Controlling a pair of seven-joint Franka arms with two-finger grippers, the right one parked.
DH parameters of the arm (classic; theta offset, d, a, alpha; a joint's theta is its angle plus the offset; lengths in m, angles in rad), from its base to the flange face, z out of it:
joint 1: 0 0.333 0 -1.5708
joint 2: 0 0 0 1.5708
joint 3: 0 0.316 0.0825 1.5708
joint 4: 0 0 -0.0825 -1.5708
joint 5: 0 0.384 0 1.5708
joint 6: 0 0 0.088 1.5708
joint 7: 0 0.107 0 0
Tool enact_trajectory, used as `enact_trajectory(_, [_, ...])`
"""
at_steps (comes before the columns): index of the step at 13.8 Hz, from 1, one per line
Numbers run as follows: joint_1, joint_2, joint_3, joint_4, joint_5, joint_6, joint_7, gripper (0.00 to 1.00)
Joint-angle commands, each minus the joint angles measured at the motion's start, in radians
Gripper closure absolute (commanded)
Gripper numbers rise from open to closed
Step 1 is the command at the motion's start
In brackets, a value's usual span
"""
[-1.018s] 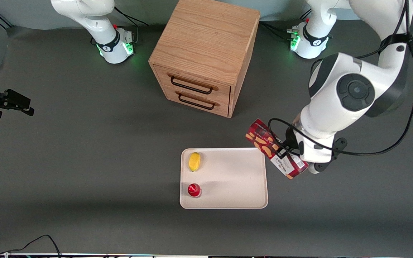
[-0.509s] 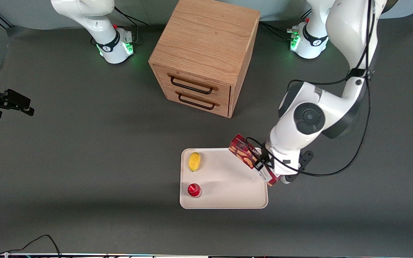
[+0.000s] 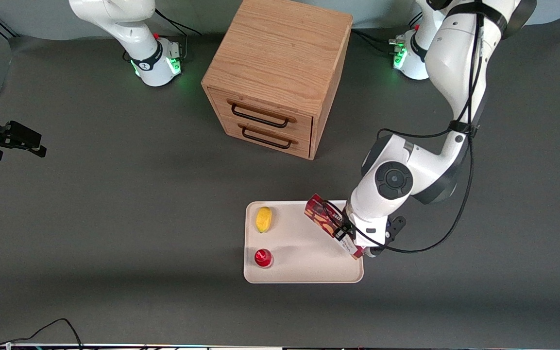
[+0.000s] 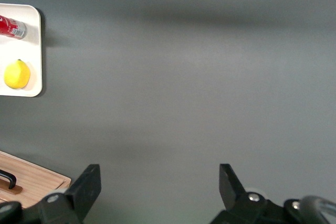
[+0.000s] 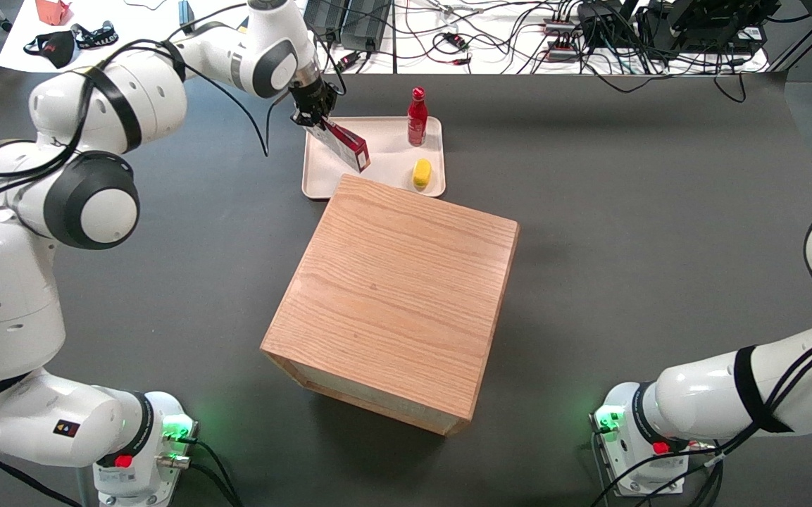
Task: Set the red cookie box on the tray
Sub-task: 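Lower the box onto the tray and open the left gripper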
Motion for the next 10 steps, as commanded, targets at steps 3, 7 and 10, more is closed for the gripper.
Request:
enact_trajectory(3, [-0.016,0.064,0.009,0.033,0.043,0.049,-0.026,1.0])
enact_trajectory(7, [-0.016,0.109,0.009,0.033,0.071,0.089,-0.026,1.0])
enact_trajectory(10, [-0.019,0.115,0.009,0.033,0.078,0.09,-0.021,1.0])
